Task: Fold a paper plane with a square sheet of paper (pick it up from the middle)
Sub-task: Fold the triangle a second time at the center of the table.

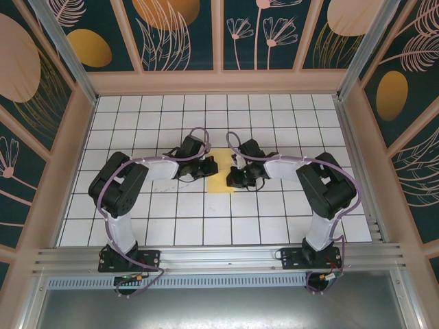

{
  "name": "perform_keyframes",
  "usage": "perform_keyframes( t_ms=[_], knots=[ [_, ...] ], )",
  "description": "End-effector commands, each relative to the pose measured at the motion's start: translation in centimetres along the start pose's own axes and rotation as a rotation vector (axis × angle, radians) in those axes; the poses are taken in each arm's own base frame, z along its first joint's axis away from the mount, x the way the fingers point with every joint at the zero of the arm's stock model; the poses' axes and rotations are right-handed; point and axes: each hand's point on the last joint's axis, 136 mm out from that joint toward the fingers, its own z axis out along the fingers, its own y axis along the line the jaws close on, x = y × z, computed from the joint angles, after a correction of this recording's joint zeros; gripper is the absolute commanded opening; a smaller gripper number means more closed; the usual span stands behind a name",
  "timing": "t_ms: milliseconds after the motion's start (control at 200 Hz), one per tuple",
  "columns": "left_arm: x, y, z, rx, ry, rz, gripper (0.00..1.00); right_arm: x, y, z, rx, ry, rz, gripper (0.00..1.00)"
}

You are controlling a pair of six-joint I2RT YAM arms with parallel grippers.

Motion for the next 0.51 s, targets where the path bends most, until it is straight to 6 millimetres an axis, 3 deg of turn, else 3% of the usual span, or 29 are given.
perform_keyframes(
  t_ms=[0, 145, 500],
  knots=[
    [0.6, 1.5, 0.6, -0.061, 0.012, -0.013, 0.00, -1.2, 1.9, -1.0, -0.052, -0.017, -0.015, 0.00],
    [1.8, 2.9, 0.9, -0.094, 0.032, -0.029, 0.00, -1.7, 2.5, -0.6, -0.073, -0.016, -0.014, 0.00],
    [2.1, 5.3, 0.8, -0.211, 0.029, -0.065, 0.00, -2.1, 2.0, 1.9, -0.031, 0.023, -0.008, 0.00]
  ],
)
